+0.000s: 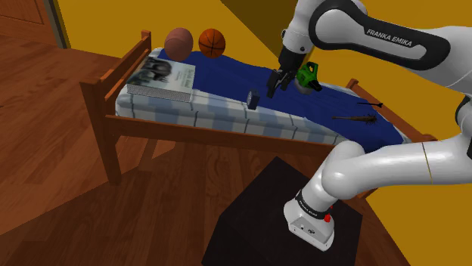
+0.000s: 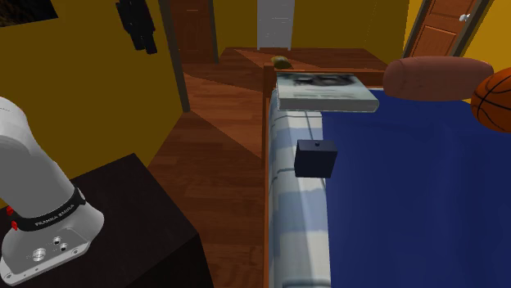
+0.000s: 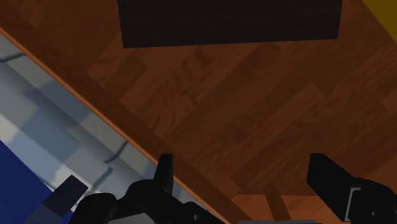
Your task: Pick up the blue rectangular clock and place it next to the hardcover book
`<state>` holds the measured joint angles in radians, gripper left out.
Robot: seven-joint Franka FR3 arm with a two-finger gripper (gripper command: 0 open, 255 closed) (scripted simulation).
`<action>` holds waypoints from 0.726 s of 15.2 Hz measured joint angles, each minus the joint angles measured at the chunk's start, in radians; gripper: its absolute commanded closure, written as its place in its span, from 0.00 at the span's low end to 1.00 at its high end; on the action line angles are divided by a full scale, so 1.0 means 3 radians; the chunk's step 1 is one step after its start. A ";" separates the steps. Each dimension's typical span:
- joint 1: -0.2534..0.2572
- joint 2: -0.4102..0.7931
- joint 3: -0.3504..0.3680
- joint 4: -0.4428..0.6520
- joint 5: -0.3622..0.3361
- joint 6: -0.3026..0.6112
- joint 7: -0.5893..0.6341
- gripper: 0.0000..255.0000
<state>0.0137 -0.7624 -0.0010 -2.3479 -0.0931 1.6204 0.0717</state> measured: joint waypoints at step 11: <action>-0.0232 0.0897 -0.0343 0.0239 -0.0096 0.0642 -0.0005 0.00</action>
<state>-0.0560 -0.4932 -0.1039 -2.2761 -0.1218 1.8128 0.0701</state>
